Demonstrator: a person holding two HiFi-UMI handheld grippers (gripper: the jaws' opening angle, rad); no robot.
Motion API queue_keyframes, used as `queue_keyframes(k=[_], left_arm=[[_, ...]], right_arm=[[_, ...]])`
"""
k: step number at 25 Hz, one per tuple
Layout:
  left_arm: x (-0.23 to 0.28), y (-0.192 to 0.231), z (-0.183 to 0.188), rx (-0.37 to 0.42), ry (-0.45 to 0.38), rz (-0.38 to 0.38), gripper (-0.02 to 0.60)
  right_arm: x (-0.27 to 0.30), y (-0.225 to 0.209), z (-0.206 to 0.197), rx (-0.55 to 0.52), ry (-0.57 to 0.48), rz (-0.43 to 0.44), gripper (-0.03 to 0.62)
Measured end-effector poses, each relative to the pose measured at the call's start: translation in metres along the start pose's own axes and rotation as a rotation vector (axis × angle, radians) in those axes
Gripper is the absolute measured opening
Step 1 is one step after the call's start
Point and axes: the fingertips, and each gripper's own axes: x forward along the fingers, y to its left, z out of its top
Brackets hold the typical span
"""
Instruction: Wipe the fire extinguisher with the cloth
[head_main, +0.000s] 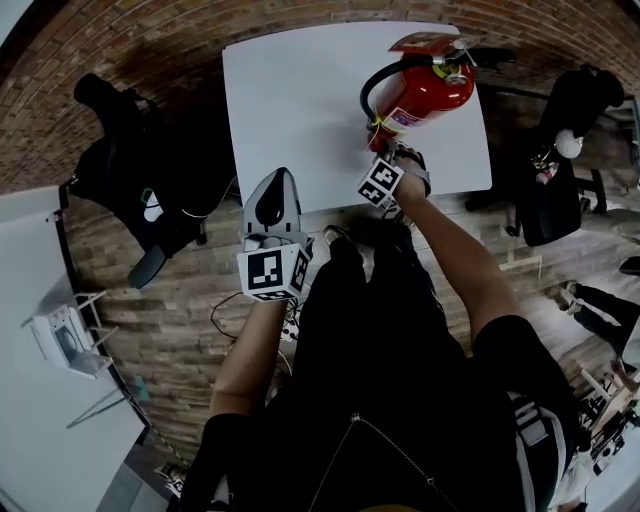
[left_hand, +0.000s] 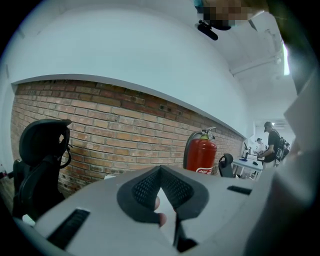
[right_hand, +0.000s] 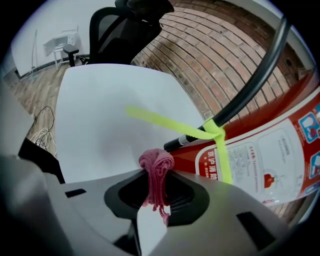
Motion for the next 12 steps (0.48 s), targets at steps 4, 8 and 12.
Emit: queue_keyframes(k=[4,8,12], left_arm=[[-0.001,0.004,-0.003,-0.001,0.008,0.004,0.009],[-0.003,0.007,-0.006,0.0,0.014,0.007,0.009],[-0.007,0.009,-0.005,0.001,0.012,0.009,0.009]], right_arm=[[0.013,0.005,-0.001,0.008,0.022,0.012,0.101],[0.018,0.006,0.0,0.005,0.028,0.01,0.101],[0.008,-0.002,0.004,0.017,0.021,0.006,0.101]])
